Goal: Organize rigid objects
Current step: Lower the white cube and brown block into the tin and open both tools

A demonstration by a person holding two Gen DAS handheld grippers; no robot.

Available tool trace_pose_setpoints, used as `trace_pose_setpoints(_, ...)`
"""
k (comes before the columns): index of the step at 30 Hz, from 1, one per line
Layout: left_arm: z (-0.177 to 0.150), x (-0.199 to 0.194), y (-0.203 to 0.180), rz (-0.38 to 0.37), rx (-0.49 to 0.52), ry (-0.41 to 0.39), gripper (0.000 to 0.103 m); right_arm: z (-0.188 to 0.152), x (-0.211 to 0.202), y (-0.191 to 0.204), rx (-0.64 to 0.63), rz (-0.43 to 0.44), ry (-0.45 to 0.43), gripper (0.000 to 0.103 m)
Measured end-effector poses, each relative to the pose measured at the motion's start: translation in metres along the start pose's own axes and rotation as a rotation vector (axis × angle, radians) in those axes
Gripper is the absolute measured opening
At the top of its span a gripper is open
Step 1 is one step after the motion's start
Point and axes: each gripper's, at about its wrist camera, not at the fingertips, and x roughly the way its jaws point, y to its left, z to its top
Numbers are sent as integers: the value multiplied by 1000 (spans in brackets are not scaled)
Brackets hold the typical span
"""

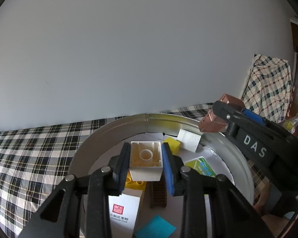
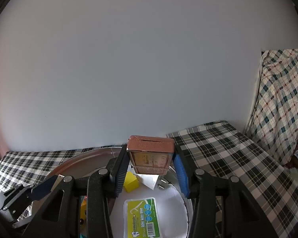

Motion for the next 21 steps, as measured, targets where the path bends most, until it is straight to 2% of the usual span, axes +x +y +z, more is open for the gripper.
trace_pose_setpoints(11, 4, 5, -1, -10, 0, 21, 31, 2, -1, -3, 15, 25, 7, 47)
trace_pose_setpoints(17, 21, 4, 17, -28, -44, 23, 31, 7, 0, -10, 64, 67, 32, 47)
trace_pose_setpoints(21, 39, 7, 23, -8, -25, 16, 31, 20, 14, -11, 59, 83, 74, 47)
